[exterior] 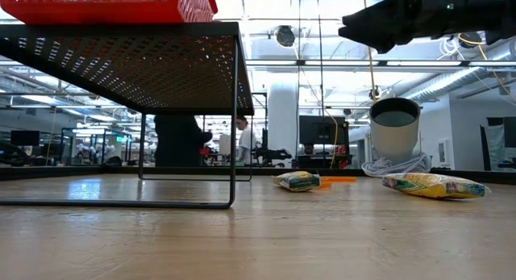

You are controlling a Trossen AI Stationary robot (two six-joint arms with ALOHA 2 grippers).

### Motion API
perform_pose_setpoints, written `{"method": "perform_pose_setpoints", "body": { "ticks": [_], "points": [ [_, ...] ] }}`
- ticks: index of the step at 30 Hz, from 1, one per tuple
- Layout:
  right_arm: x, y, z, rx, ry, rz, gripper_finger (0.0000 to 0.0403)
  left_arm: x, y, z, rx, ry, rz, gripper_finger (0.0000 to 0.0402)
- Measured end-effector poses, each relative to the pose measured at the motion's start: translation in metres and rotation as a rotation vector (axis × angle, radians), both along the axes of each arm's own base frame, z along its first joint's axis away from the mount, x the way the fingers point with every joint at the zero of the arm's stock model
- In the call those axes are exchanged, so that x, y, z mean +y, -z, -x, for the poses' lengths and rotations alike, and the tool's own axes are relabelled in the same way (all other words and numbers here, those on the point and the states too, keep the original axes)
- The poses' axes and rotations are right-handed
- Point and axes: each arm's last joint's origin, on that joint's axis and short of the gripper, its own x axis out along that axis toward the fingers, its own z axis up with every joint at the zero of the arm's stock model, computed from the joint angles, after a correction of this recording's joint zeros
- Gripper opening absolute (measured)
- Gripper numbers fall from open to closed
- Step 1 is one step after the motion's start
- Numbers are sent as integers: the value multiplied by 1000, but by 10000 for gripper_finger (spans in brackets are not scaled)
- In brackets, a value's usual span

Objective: Pick & Place Office Desk Supplies
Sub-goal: Put the orange rubber band into the middle red basket on the shelf

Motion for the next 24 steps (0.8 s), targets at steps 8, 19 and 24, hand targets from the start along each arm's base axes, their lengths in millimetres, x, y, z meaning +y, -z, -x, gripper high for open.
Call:
{"method": "perform_pose_setpoints", "body": {
  "ticks": [8,19,24],
  "points": [
    [-9,6,-2,56,50,-17,210,7,0,35,-106,-173,-159,255],
    [-27,58,-38,345,81,-176,210,23,32,43,-230,-315,-101,255],
    [-26,88,-66,500,87,-190,210,27,34,41,-221,-338,-106,255]
  ]
}}
